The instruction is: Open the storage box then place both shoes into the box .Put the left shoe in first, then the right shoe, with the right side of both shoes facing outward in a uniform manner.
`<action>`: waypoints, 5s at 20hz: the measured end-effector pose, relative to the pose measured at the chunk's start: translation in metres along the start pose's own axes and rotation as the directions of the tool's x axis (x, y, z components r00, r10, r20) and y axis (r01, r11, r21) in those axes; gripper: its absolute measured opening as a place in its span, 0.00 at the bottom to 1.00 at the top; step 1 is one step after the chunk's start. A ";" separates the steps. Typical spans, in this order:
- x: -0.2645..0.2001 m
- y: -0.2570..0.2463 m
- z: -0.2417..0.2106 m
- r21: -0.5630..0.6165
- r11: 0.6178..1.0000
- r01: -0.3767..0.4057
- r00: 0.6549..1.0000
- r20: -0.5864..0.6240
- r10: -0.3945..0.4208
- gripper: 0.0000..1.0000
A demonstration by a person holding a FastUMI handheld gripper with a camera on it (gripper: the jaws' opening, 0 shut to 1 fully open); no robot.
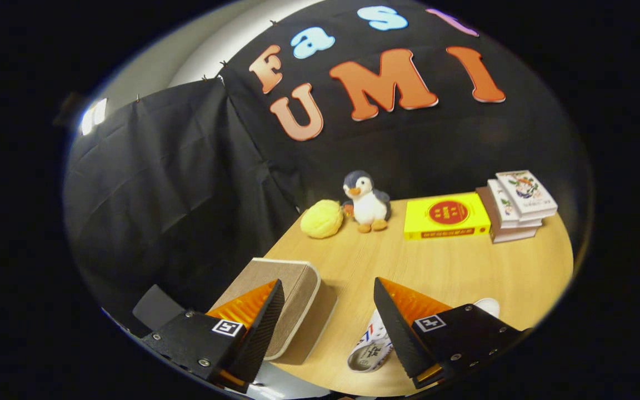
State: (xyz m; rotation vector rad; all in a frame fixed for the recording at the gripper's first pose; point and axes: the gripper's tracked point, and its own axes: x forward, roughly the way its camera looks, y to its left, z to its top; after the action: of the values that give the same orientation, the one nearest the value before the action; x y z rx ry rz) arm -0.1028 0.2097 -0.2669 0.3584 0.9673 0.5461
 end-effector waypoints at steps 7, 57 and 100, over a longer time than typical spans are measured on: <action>0.059 0.034 -0.072 0.185 0.973 -0.140 0.955 -0.233 0.182 0.96; 0.135 0.295 -0.029 0.111 0.908 -0.404 0.886 -0.200 0.418 0.58; 0.071 -0.114 -0.163 0.260 0.912 0.317 0.913 -0.343 -0.219 0.04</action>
State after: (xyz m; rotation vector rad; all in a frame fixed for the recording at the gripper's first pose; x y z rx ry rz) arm -0.1777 0.1667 -0.4599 0.4179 1.3896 0.1921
